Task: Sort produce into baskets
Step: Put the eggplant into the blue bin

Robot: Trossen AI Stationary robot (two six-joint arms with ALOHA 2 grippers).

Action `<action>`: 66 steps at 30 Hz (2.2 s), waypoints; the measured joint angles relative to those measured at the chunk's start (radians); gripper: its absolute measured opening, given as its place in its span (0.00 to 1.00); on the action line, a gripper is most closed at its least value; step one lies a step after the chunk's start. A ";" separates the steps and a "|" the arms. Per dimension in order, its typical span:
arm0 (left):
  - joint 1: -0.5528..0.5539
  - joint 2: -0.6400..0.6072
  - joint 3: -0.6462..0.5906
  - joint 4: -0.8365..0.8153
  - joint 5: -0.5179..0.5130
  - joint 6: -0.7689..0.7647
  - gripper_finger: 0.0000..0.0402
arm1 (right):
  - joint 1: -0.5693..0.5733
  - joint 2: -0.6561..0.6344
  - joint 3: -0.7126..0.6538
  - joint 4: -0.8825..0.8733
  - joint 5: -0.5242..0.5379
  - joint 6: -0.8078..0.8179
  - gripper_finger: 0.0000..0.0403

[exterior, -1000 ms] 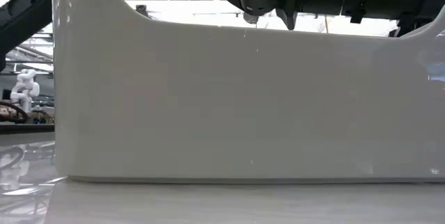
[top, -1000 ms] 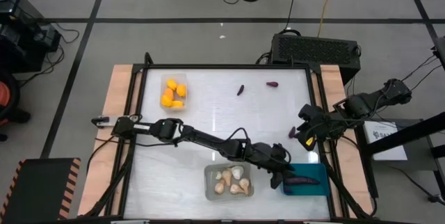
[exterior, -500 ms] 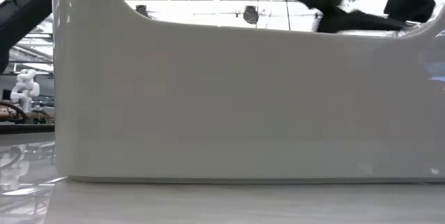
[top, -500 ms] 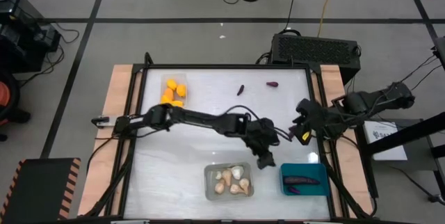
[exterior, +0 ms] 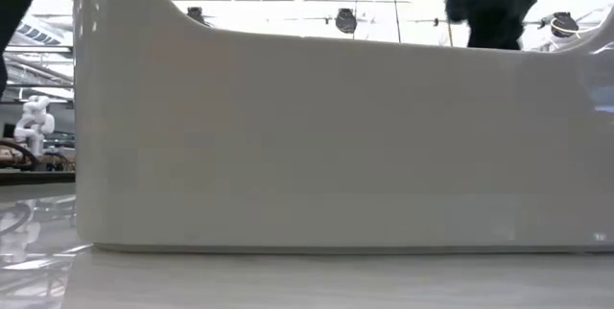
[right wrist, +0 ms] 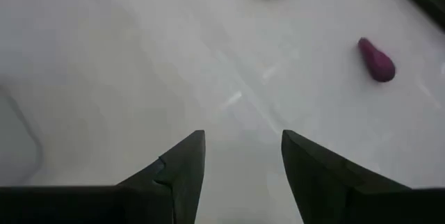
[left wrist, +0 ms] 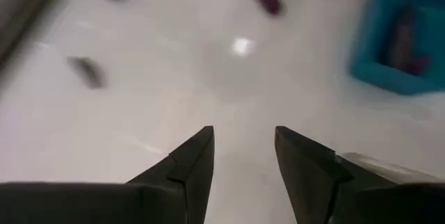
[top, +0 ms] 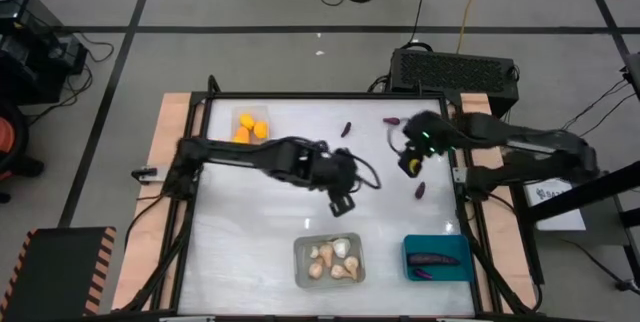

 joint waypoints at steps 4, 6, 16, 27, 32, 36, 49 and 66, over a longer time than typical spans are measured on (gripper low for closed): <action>-0.063 -0.063 0.000 -0.160 -0.193 -0.089 0.40 | -0.155 0.144 -0.001 0.085 -0.140 -0.174 0.45; -0.089 -0.081 0.000 -0.248 -0.248 -0.154 0.40 | -0.203 0.217 -0.001 0.136 -0.179 -0.206 0.45; -0.196 -0.135 -0.027 -0.425 -0.397 -0.366 0.40 | -0.322 0.463 0.029 0.354 -0.199 -0.158 0.45; -0.196 -0.146 -0.176 -0.431 -0.383 -0.443 0.40 | -0.415 0.605 0.231 0.139 -0.156 -0.335 0.45; -0.196 -0.147 -0.230 -0.382 -0.351 -0.444 0.40 | -0.467 0.659 0.253 0.010 -0.155 -0.507 0.45; -0.198 -0.148 -0.248 -0.308 -0.326 -0.430 0.40 | -0.498 0.710 0.253 -0.030 -0.086 -0.558 0.45; -0.194 -0.147 -0.370 -0.148 -0.270 -0.392 0.40 | -0.509 0.791 0.253 0.031 0.052 -0.687 0.45; -0.196 -0.167 -0.432 0.158 -0.075 -0.332 0.40 | -0.529 0.900 0.258 0.129 0.053 -0.816 0.45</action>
